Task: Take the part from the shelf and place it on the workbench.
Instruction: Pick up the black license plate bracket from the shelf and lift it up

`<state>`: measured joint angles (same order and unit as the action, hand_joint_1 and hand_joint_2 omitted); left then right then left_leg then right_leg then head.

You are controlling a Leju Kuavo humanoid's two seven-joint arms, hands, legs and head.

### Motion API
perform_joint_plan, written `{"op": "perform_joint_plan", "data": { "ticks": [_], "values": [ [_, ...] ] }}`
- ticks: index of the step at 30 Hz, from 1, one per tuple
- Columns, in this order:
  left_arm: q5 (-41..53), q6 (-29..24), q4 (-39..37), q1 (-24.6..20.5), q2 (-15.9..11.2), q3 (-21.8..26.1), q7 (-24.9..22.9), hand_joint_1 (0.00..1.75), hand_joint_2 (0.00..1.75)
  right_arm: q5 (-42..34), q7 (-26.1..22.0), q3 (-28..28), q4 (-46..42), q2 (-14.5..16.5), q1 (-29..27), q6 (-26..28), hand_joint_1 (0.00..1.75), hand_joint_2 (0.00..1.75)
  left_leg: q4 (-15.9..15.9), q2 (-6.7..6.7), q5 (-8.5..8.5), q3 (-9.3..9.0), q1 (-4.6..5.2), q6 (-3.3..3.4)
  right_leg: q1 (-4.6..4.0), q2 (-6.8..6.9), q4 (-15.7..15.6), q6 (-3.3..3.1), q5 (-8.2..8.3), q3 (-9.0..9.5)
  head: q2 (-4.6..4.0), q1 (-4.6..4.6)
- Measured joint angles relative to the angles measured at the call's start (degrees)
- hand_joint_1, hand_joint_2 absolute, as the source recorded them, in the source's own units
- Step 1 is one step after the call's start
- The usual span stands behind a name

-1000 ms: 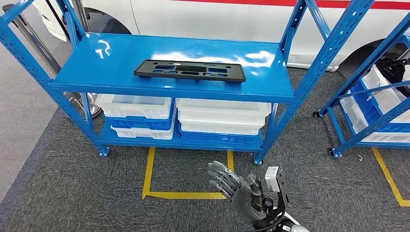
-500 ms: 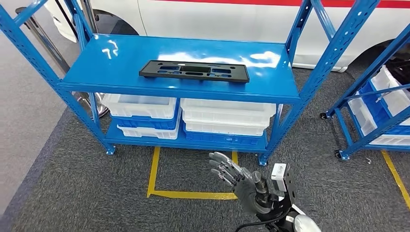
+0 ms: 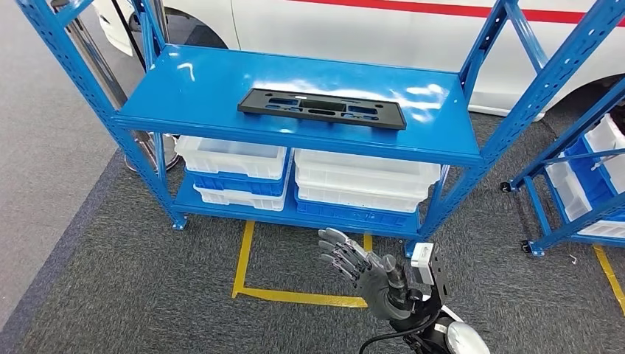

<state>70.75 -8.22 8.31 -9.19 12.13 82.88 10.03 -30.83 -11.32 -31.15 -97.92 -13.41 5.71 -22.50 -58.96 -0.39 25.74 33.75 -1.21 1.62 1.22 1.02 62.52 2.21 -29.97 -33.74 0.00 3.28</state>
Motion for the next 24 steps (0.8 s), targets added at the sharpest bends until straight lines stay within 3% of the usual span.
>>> {"op": "perform_joint_plan", "data": {
  "ticks": [2,3,4,5,7,9,11,14,15,17,19,20,21,22,24],
  "values": [
    [0.08,0.00,0.00,0.01,-0.01,0.00,0.14,0.00,0.00,-0.32,0.47,0.20,0.21,0.02,-0.03,-0.04,0.00,0.00,0.00,-0.04,-0.04,0.17,0.18,0.31,0.03,-0.44,7.41,0.17,-3.70,-3.49,0.00,0.00],
    [0.09,0.00,0.00,0.04,-0.01,0.00,0.15,0.00,0.00,-0.35,0.60,0.25,0.37,0.02,-0.07,-0.05,0.00,0.00,0.00,-0.07,-0.05,0.24,0.33,0.38,0.02,-0.51,10.72,0.14,-4.80,-5.17,0.00,-0.01],
    [0.09,0.00,0.00,0.07,-0.02,0.00,0.16,0.00,0.00,-0.38,0.67,0.28,0.51,0.02,-0.09,-0.04,0.00,0.00,-0.01,-0.13,-0.05,0.26,0.50,0.43,-0.02,-0.54,12.24,-0.02,-4.77,-6.03,0.00,-0.01],
    [0.09,0.00,0.00,0.08,-0.02,0.00,0.16,0.00,0.00,-0.39,0.71,0.30,0.61,0.02,-0.11,-0.04,0.00,0.00,-0.01,-0.22,-0.06,0.24,0.68,0.45,-0.11,-0.58,11.58,-0.30,-3.67,-5.84,0.00,-0.01],
    [0.09,0.01,-0.01,0.03,-0.01,0.00,0.17,0.00,0.00,-0.41,0.71,0.34,0.68,0.02,-0.07,-0.04,0.00,0.00,-0.01,-0.46,-0.07,0.11,0.94,0.47,-0.56,-0.82,4.54,-1.33,0.45,-2.57,0.00,-0.01],
    [0.09,0.05,-0.02,-0.06,0.10,0.00,0.20,0.00,0.00,-0.43,0.71,0.40,0.68,0.03,0.01,-0.05,0.00,0.00,0.00,-0.62,-0.09,0.11,1.13,0.31,-1.11,-0.91,-1.84,-2.39,2.70,0.44,0.00,-0.03],
    [0.09,0.10,-0.04,-0.07,0.20,0.00,0.22,0.00,0.00,-0.44,0.71,0.45,0.68,0.04,0.07,-0.08,0.00,0.00,0.09,-0.66,-0.21,0.21,1.08,-0.13,-1.48,-0.78,-3.51,-2.80,2.84,1.06,0.00,-0.05],
    [0.09,0.13,-0.04,-0.09,0.15,0.00,0.22,0.00,0.00,-0.45,0.71,0.47,0.67,0.06,0.09,-0.08,0.00,0.00,-0.84,-0.49,0.63,0.55,1.08,-0.98,-1.11,-0.48,-4.79,-3.19,3.60,1.53,0.00,-0.08],
    [0.09,0.12,-0.04,-0.09,0.11,0.00,0.22,0.00,0.00,-0.45,0.71,0.47,0.67,0.09,0.11,-0.08,0.00,0.00,-2.73,-0.38,1.92,1.35,1.07,-1.24,-0.88,-0.33,-5.24,-3.36,3.86,1.72,0.00,-0.10],
    [0.10,0.10,-0.03,-0.06,0.03,0.00,0.23,0.00,0.00,-0.45,0.73,0.45,0.75,0.16,0.07,-0.09,0.00,0.00,-9.40,-0.21,5.54,4.40,0.83,-1.70,-0.75,-0.10,-5.40,-3.57,4.02,1.75,0.00,-0.16],
    [0.17,0.04,-0.03,0.03,-0.02,0.00,0.30,0.00,0.00,-0.45,0.79,0.43,0.98,0.19,0.01,-0.10,0.00,0.00,-14.81,-0.11,7.24,6.94,0.59,-2.17,-0.75,0.00,-5.23,-3.52,3.97,1.63,0.00,-0.16],
    [0.23,-0.01,-0.03,0.09,-0.04,-0.01,0.34,0.00,0.00,-0.45,0.81,0.42,1.11,0.19,0.00,-0.11,0.00,0.00,-14.70,-0.05,6.49,6.87,0.46,-2.35,-0.72,0.01,-5.09,-3.44,3.89,1.60,0.00,-0.15],
    [0.28,-0.05,-0.03,0.13,-0.05,-0.01,0.39,0.00,0.00,-0.45,0.84,0.42,1.20,0.19,0.01,-0.11,0.00,0.00,-12.32,0.03,4.79,5.65,0.33,-2.49,-0.65,0.00,-4.88,-3.29,3.75,1.60,0.00,-0.15],
    [0.35,-0.09,-0.02,0.14,-0.07,-0.03,0.44,0.00,0.00,-0.45,0.85,0.42,1.26,0.19,0.01,-0.13,0.00,0.00,-8.34,0.15,2.84,3.67,0.20,-2.57,-0.57,0.00,-4.54,-3.06,3.52,1.59,0.00,-0.15],
    [0.49,-0.11,-0.03,0.02,-0.08,-0.09,0.51,0.00,0.00,-0.44,0.86,0.42,1.32,0.20,0.06,-0.15,0.00,0.00,-1.99,0.21,0.79,0.43,0.27,-2.30,-0.67,-0.04,-3.71,-2.42,3.00,1.38,0.00,-0.14]
  ]
}}
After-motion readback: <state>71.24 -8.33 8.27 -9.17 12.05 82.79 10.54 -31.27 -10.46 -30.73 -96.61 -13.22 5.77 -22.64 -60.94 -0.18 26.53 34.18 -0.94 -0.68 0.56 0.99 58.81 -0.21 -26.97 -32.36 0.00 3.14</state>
